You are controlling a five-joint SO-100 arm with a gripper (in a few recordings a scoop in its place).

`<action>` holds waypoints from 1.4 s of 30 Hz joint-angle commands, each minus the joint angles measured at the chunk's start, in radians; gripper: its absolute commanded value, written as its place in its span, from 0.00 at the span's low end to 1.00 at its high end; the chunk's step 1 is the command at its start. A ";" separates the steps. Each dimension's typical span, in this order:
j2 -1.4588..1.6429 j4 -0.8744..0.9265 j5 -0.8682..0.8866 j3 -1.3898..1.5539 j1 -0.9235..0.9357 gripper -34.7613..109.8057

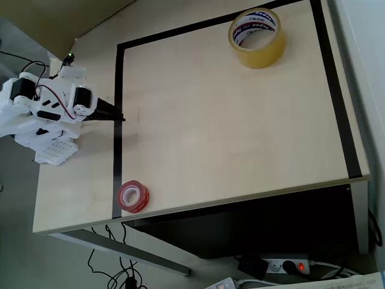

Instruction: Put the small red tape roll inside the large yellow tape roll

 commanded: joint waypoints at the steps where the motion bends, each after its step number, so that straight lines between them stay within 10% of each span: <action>1: -0.003 0.041 -0.107 0.094 0.394 0.24; 15: -0.029 0.101 -0.115 -0.183 0.468 0.24; 30: -0.836 0.095 -0.118 -0.848 0.730 0.24; 42: -0.969 0.190 -0.477 -0.825 0.749 0.36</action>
